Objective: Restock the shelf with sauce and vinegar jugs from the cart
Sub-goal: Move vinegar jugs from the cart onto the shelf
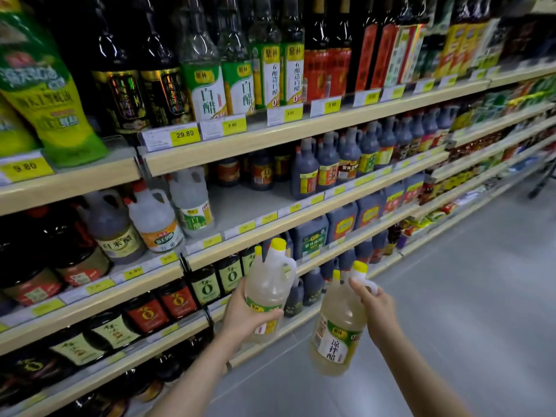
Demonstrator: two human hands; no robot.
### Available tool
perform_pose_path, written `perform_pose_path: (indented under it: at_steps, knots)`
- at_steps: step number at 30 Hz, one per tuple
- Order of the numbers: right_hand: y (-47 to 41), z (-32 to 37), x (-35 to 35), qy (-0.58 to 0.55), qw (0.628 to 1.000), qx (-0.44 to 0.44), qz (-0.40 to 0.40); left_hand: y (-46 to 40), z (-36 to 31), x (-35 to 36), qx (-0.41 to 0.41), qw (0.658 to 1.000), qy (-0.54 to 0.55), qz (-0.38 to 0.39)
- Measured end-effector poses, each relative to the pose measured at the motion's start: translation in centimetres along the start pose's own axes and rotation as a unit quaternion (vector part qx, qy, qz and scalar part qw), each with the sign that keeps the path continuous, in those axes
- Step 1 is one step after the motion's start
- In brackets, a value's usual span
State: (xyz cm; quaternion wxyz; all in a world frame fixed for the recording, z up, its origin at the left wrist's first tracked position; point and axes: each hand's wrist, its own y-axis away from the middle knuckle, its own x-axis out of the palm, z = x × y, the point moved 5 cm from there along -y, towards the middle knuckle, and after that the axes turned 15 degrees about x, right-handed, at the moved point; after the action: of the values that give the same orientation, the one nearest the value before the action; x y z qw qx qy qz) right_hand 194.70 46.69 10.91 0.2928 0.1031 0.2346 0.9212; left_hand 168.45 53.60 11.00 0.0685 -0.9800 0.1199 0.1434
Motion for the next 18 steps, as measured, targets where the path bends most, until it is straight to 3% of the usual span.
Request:
perform_pose_path:
  at_steps: [11,18]
  knots:
    - [-7.5,5.0,3.7,0.015,0.999,-0.044,0.015,-16.0,-4.3,-1.9,0.115,0.99,-0.031,-0.074]
    - [-10.8,7.9,5.5,0.003,0.998,-0.049,0.039,-21.9,-4.8,-3.0,0.128,0.981,-0.053,-0.139]
